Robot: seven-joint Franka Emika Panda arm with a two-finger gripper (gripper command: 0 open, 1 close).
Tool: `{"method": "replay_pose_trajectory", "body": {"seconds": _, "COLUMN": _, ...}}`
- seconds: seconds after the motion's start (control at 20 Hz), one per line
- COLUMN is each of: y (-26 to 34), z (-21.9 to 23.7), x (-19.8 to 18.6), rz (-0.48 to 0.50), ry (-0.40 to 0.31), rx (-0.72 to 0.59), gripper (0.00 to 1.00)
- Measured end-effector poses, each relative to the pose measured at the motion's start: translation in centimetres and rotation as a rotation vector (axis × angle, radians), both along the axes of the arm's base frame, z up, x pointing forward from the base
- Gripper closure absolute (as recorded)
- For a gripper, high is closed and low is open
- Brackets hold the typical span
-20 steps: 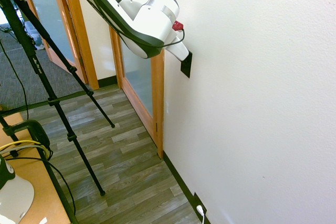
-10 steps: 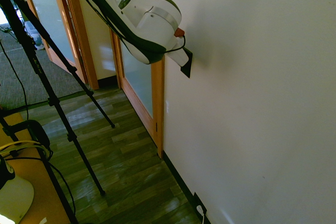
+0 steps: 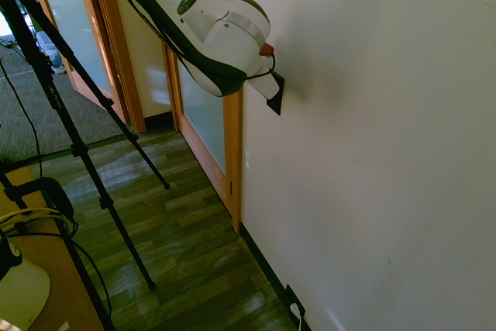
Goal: Turn off the light
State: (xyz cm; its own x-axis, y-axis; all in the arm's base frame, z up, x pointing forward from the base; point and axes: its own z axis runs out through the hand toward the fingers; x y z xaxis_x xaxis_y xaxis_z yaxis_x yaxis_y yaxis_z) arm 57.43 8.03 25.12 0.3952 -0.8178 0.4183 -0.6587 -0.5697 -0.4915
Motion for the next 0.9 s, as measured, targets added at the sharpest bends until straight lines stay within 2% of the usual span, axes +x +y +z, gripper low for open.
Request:
{"method": "replay_pose_trajectory", "body": {"seconds": 0.55, "y": 2.8, "z": 0.3, "x": -0.6, "rz": -0.01, "ry": -0.023, "rx": -0.036, "gripper": 0.0}}
{"method": "replay_pose_trajectory", "body": {"seconds": 0.9, "y": 3.9, "z": -2.1, "x": -1.2, "rz": 0.017, "ry": 0.001, "rx": 0.08, "gripper": 0.0}}
